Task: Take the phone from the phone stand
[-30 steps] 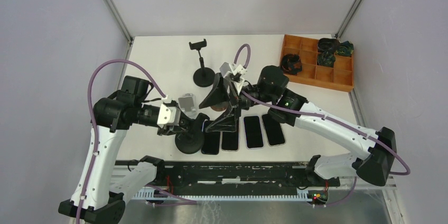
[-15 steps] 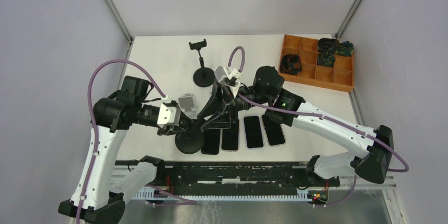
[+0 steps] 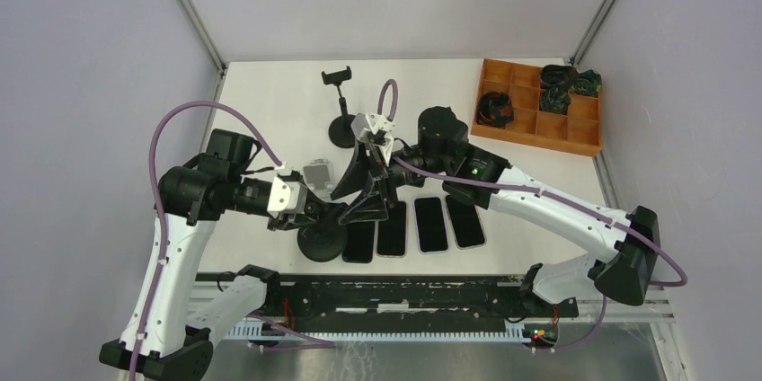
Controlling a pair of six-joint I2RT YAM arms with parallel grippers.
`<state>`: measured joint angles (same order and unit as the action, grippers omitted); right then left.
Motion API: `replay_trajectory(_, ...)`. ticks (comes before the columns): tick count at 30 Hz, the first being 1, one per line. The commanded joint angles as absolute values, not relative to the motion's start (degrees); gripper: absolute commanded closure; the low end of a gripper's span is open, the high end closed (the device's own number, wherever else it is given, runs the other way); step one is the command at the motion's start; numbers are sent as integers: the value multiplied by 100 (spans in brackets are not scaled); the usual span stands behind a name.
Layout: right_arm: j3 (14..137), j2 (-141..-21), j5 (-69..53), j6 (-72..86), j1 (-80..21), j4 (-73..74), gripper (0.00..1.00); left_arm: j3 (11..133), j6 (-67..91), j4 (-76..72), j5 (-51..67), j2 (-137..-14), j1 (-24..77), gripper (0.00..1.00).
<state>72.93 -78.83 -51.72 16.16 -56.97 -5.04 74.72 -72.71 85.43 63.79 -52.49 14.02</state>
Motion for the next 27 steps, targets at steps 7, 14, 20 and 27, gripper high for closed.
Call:
replay_trajectory(7,7753,-8019,-5150,1560,-5726,-180,69,7752,-7249,8402,6785,-5184,1441,98)
replay_trajectory(14,8001,-8054,-5212,2048,-5635,-323,100,7820,-7100,8258,6715,-5188,1441,38)
replay_trajectory(20,7811,-7778,-5101,2913,-5293,-1141,100,7757,-5838,7125,6430,-4964,1441,0)
replay_trajectory(27,7705,-7454,-4913,4376,-4342,-1914,100,8616,-4840,6352,5130,-5166,1441,0)
